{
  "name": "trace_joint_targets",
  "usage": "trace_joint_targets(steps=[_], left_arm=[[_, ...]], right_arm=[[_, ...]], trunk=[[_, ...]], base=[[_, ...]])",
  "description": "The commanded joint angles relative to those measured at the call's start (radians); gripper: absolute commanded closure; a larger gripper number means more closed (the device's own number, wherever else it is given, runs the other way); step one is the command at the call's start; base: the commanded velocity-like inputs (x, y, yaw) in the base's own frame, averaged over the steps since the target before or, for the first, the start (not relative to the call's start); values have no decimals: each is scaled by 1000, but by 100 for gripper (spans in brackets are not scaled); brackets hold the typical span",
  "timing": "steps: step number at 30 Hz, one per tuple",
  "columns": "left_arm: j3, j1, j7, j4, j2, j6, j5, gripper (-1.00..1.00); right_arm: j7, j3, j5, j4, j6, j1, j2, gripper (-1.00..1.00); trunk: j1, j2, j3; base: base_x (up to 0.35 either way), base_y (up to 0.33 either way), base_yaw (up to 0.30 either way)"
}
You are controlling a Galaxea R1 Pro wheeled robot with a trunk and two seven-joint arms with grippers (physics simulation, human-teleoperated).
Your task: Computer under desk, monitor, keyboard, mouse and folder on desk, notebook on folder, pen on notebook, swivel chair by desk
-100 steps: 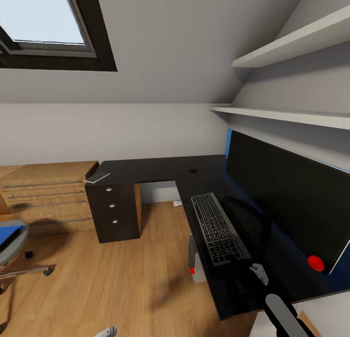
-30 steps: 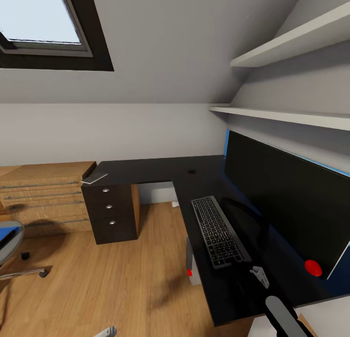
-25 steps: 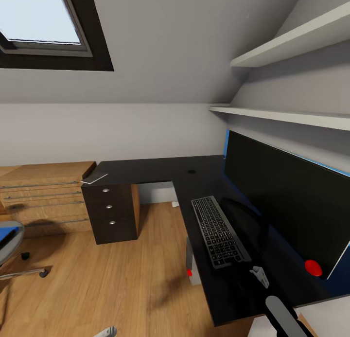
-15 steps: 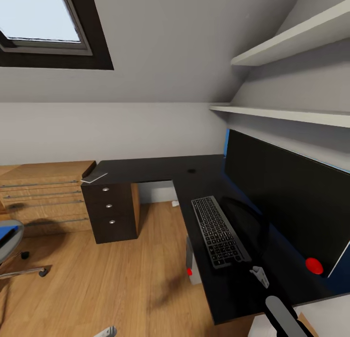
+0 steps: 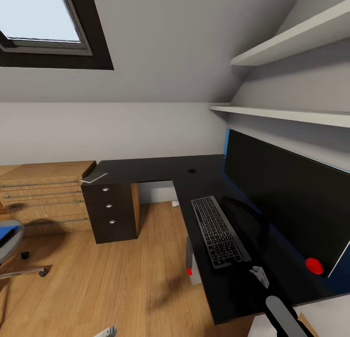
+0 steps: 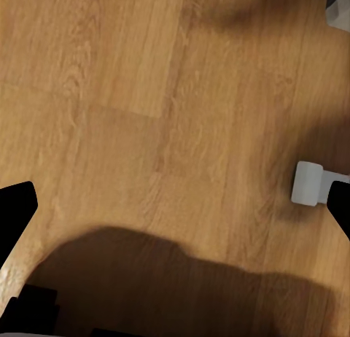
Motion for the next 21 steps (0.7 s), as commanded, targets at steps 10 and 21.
trace_joint_targets(steps=[10,21], left_arm=[[-2,0,-3,-1,0,6,9,-100],[-1,0,-3,-1,0,6,9,-100]], right_arm=[[-1,2,-7,-1,1,-1,-1,100],[-1,2,-7,-1,1,-1,-1,100]], trunk=[[0,-1,-1],[0,-1,-1]], base=[[0,0,0],[0,0,0]])
